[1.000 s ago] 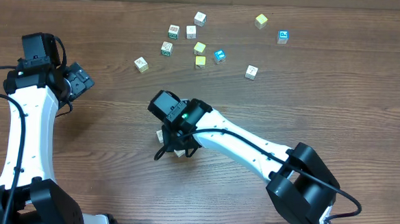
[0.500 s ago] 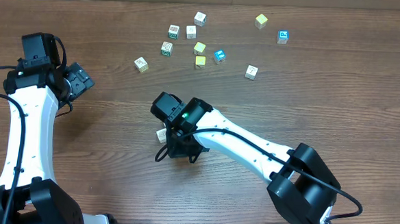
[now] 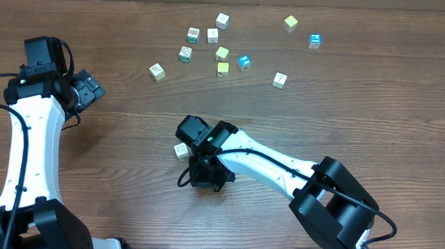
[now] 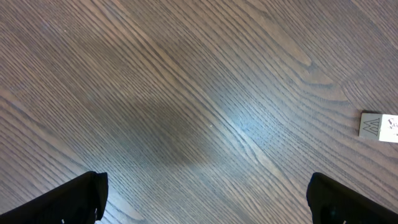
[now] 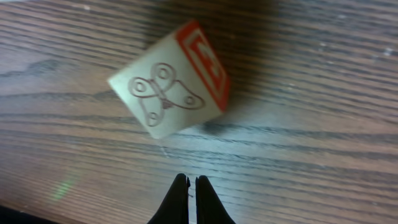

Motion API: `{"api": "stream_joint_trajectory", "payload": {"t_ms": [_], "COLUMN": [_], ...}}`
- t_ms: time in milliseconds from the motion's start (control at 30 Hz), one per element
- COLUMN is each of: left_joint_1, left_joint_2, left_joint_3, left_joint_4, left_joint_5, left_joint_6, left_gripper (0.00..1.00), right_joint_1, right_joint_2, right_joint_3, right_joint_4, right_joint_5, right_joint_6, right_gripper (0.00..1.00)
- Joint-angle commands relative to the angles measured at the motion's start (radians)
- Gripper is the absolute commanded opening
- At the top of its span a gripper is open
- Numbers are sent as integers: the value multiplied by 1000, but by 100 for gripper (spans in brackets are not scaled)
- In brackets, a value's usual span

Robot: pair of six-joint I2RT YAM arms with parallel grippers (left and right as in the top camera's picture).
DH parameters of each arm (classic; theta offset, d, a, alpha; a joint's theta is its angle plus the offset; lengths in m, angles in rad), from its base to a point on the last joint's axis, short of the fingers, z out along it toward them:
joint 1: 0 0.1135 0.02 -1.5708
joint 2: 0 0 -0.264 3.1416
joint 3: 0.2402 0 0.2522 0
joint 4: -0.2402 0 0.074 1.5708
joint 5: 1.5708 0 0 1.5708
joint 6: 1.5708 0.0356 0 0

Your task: Form a circle

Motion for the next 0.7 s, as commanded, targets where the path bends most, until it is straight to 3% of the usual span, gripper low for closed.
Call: {"api": "stream_joint_trajectory", "payload": {"t_ms": [0, 667], "left_joint_1": [-2, -2], "left_joint_2": [-9, -9], "left_joint_3": [11, 11], "left_joint_4": [2, 2], "left_joint_5": [-6, -6], "left_joint_6": [-13, -13], "left_gripper": [100, 100], "right_joint_1": [-5, -45], "right_joint_2": [-25, 9], "right_joint_3": [-8, -8], "right_joint_4": [21, 34], "right_joint_5": [-15, -77], "right_joint_6": [10, 28], "right_gripper": [4, 4]}}
